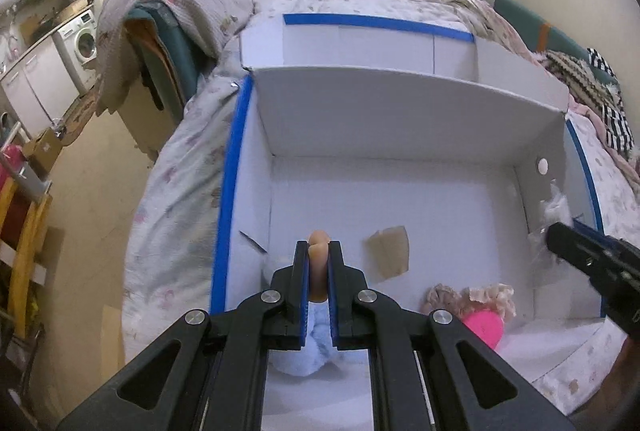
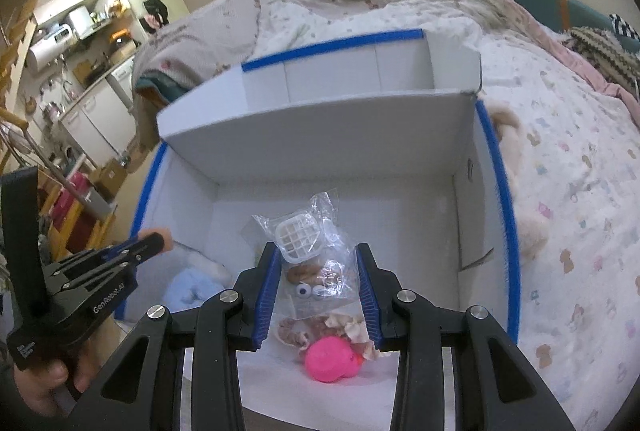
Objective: Organize soft objects
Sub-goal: 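Open the left tool to drop the orange cylinder while the right tool releases the bag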
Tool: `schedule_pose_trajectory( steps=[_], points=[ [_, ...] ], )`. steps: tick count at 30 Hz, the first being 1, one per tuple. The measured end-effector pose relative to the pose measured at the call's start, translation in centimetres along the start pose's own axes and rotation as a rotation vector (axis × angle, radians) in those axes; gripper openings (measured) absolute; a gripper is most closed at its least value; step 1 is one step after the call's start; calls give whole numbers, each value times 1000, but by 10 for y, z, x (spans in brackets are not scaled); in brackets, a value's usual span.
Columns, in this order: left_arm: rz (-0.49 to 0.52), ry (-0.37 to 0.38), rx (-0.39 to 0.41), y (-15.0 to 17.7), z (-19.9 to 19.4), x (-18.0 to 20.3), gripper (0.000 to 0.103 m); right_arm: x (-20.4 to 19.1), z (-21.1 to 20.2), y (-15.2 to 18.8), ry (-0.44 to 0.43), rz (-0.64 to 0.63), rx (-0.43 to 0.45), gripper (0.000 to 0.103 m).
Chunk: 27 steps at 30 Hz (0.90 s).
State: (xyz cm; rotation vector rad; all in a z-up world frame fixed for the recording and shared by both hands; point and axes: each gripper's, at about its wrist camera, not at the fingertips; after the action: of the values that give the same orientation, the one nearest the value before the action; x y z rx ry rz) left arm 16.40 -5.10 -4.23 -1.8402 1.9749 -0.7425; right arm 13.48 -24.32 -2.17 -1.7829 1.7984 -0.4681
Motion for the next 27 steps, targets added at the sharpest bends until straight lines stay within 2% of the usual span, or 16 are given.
schedule_pose_trajectory(
  steps=[3, 13, 16, 27],
  points=[
    [14, -4, 1, 2, 2, 2, 8, -1, 9, 5, 8, -3, -28, 39],
    [-25, 37, -66, 5, 29, -6, 8, 8, 43, 24, 56, 17, -159, 39],
    [-27, 44, -90, 8, 35, -7, 8, 8, 48, 25, 65, 10, -175, 39],
    [11, 9, -100, 13, 38, 0, 8, 9, 55, 30, 74, 14, -209, 40]
  ],
)
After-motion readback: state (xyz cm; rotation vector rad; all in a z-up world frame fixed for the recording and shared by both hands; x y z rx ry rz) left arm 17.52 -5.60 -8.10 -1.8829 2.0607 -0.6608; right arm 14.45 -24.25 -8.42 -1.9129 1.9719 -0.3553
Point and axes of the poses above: each gripper's, at about its wrist camera, not at the fingertips, and z roughly the way its jaws point, x to its right, y to its underside, and after that the axes turned 8 degrees about y, right-handed
